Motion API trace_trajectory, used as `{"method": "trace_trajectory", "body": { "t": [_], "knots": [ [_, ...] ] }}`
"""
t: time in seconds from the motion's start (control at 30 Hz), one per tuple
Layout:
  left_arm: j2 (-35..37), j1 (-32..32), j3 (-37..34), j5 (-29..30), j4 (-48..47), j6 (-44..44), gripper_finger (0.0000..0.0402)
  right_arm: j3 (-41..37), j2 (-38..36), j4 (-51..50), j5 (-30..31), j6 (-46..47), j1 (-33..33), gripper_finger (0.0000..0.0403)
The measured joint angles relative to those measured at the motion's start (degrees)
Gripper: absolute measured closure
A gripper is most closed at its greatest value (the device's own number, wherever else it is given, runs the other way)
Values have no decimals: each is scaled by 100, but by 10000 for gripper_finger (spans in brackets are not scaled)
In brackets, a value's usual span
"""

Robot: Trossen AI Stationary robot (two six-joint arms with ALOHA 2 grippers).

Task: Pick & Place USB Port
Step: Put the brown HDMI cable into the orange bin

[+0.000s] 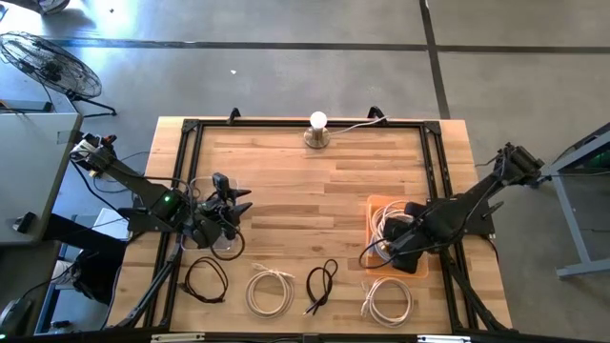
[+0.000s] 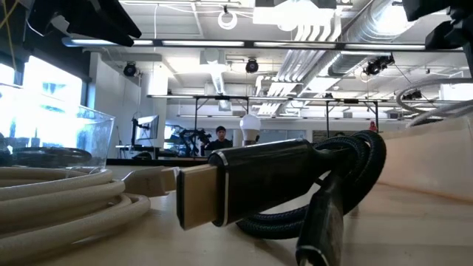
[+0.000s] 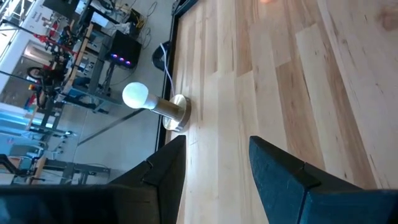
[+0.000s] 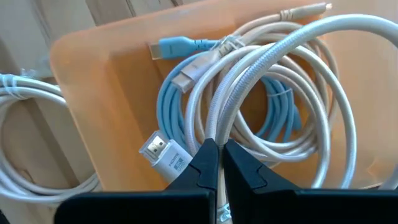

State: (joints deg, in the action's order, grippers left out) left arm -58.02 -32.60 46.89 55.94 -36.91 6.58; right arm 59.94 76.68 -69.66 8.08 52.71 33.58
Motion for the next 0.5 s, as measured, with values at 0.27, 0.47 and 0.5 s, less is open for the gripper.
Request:
{"method": "trace_trajectory", "body": {
  "t": [0.27,0.47,0.5],
  "knots": [
    [0,-2,0,-33,-4,-84,231,0,481,152,-269,37,-24,403],
    [0,-2,2,-114,-4,-103,231,0,668,795,-351,-18,-24,403],
    [0,-2,1,-114,-4,-107,231,0,690,848,-354,-28,-24,403]
  ]
}}
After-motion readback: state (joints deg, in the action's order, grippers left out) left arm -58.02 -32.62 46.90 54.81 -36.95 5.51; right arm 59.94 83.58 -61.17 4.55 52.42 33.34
